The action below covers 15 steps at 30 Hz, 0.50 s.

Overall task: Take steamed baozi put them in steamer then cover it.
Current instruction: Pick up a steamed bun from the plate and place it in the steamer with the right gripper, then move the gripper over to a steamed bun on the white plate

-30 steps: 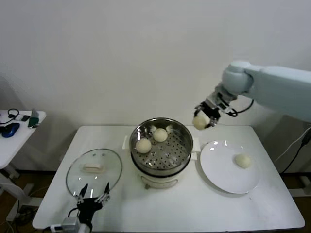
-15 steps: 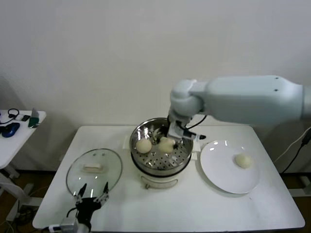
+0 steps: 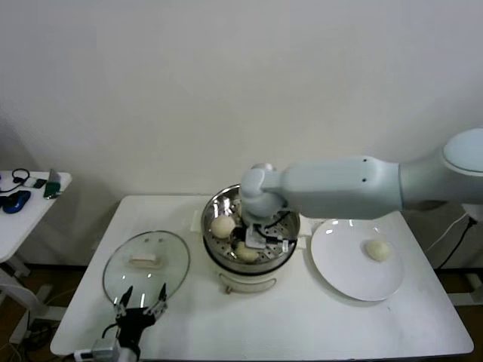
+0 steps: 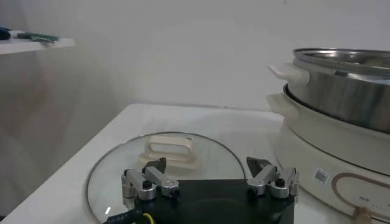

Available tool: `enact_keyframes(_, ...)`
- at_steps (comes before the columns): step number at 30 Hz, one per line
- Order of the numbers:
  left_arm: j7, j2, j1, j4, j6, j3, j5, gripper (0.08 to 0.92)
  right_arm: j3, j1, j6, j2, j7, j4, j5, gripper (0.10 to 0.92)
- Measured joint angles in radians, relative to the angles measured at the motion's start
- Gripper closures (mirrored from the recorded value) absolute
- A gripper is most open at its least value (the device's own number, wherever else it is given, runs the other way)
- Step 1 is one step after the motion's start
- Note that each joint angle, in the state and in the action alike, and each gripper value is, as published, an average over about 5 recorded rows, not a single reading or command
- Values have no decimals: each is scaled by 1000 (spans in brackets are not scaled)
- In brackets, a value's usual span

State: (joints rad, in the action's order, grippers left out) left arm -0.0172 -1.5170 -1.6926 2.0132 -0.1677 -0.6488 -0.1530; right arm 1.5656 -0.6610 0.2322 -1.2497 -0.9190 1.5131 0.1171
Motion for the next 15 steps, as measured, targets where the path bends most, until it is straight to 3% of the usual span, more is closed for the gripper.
enact_keyframes(4, 0, 0, -1, 1, 0, 4, 3, 177, -4, 4, 13, -2, 0, -11, 1, 209)
enact_keyframes(15, 0, -1, -14, 8, 6, 10, 13, 177, 36, -165, 37, 88, -81, -66, -181, 202)
